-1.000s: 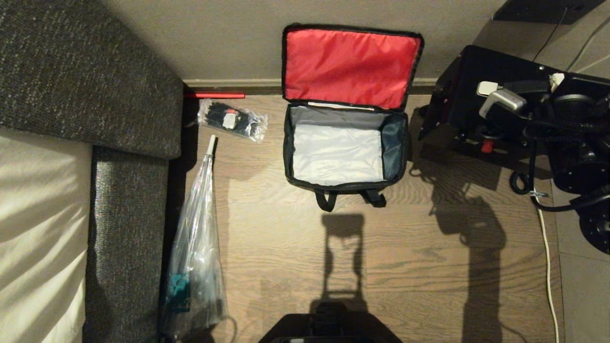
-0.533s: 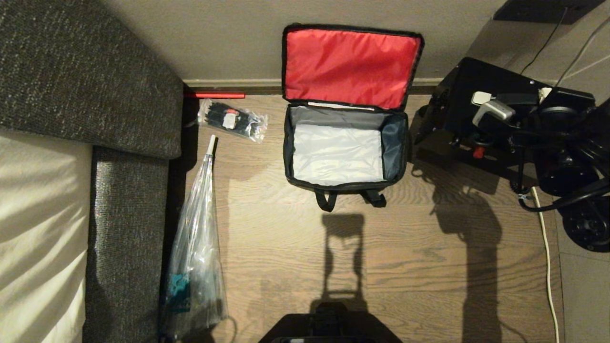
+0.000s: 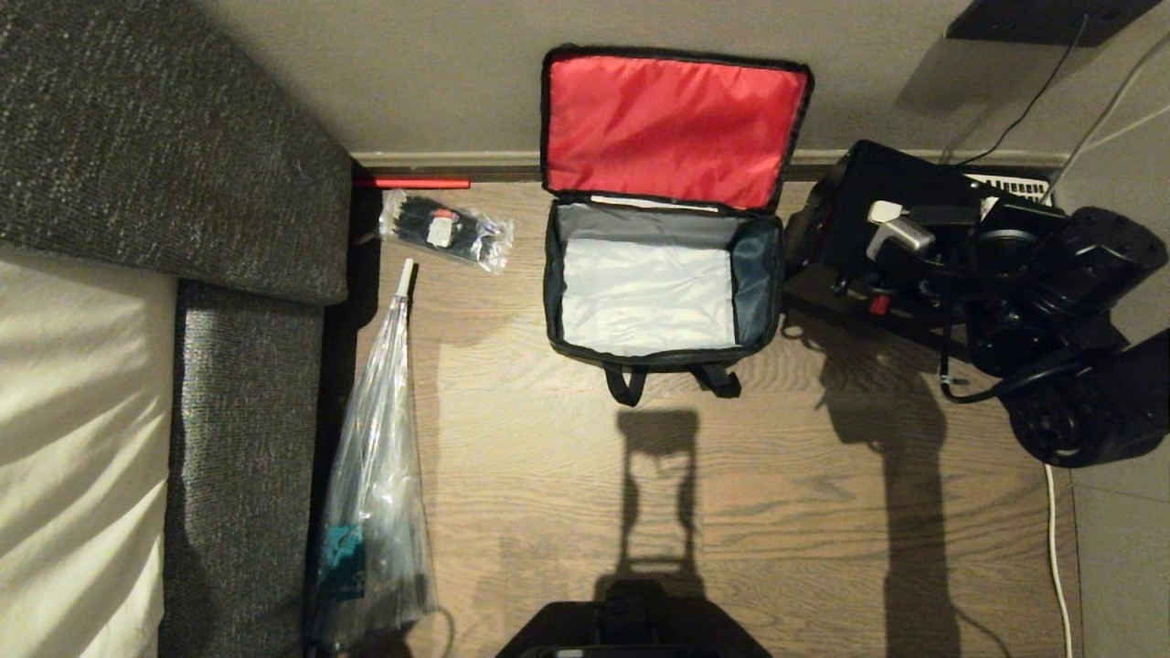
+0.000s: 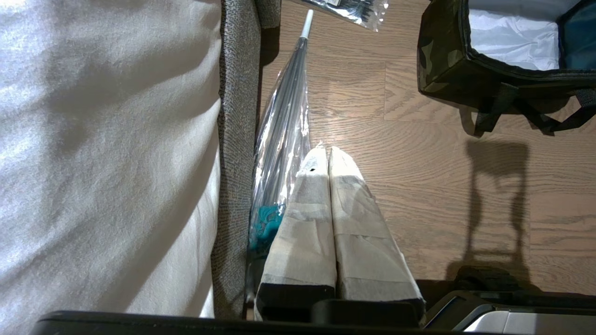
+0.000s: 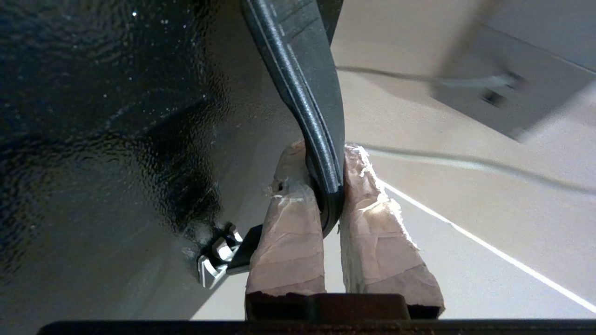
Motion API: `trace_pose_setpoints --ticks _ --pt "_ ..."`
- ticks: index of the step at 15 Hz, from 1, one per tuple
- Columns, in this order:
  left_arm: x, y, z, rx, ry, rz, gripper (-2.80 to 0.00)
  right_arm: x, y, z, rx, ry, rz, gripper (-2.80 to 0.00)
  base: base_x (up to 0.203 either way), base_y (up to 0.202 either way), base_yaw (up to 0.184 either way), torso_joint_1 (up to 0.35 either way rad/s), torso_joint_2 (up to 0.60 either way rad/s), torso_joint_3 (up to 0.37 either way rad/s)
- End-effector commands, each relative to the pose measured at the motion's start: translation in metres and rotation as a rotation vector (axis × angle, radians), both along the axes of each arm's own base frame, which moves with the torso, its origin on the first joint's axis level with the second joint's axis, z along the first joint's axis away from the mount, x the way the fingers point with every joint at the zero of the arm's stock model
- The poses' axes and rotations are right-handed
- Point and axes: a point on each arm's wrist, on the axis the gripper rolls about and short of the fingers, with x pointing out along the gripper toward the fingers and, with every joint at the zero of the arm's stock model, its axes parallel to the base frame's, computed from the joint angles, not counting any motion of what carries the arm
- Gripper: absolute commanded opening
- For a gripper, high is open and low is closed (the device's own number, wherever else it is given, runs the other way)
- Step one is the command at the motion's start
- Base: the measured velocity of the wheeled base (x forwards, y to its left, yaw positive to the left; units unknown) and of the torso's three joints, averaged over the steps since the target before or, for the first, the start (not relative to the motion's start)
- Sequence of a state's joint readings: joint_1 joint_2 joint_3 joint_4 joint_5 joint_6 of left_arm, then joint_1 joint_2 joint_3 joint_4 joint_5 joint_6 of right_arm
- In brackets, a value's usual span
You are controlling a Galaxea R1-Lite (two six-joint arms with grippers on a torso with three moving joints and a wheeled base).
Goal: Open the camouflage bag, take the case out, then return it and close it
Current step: Release the handle
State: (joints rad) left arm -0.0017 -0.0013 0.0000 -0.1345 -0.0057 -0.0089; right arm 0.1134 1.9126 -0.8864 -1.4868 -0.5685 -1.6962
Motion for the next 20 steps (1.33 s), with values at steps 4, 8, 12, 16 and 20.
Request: trace_pose_setpoints --ticks 4,8,12,16,20 --pt "0.003 0.0 -0.011 0.0 0.041 0.0 -2.8 0.026 0.002 -0.032 -0.008 0.054 -0.005 -2.8 0.0 0.0 0.0 0.0 0.0 0.0" --pt "0.003 0.0 -0.011 0.0 0.041 0.0 -2.8 0.037 0.004 -0.047 -0.005 0.078 -0.002 -2.8 0.0 0.0 0.0 0.0 0.0 0.0" --pt "0.003 0.0 -0.011 0.0 0.041 0.0 -2.8 0.044 0.004 -0.059 0.01 0.092 0.003 -2.8 0.0 0.0 0.0 0.0 0.0 0.0" --pt "0.003 0.0 -0.011 0.0 0.041 0.001 -2.8 0.053 0.005 -0.073 0.026 0.11 0.006 -2.8 0.0 0.0 0.0 0.0 0.0 0.0" --pt "0.003 0.0 -0.011 0.0 0.041 0.0 -2.8 0.058 0.0 -0.083 0.018 0.135 -0.004 0.0 0.0 0.0 0.0 0.0 0.0 0.0"
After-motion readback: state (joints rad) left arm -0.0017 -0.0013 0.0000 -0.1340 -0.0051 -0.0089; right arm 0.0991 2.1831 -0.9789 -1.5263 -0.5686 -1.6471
